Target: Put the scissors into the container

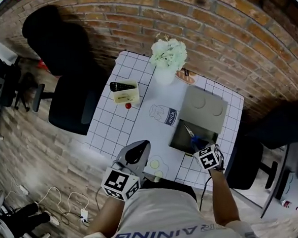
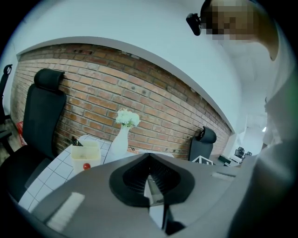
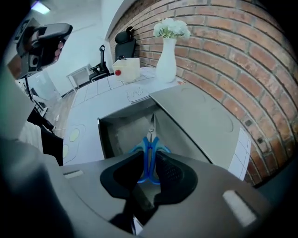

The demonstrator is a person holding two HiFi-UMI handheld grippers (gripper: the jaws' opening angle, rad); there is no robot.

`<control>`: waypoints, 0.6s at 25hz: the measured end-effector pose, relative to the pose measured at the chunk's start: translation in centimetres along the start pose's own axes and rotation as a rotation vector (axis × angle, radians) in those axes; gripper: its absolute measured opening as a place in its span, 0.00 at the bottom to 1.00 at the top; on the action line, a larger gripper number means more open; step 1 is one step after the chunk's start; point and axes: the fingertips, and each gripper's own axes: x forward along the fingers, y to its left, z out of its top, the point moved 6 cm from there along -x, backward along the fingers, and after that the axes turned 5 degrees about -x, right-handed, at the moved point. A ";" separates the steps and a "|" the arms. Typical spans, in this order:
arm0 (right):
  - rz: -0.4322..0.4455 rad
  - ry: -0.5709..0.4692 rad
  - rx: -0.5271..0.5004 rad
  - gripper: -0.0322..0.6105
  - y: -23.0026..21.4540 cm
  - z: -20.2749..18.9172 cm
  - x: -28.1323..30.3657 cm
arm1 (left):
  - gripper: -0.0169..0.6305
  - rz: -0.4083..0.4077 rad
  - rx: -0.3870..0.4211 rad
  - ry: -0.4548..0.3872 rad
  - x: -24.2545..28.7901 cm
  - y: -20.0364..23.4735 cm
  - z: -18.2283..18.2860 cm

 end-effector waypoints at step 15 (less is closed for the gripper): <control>0.021 0.105 0.037 0.21 -0.3 -0.8 2.4 | 0.03 0.040 -0.020 -0.028 -1.6 -0.1 -0.4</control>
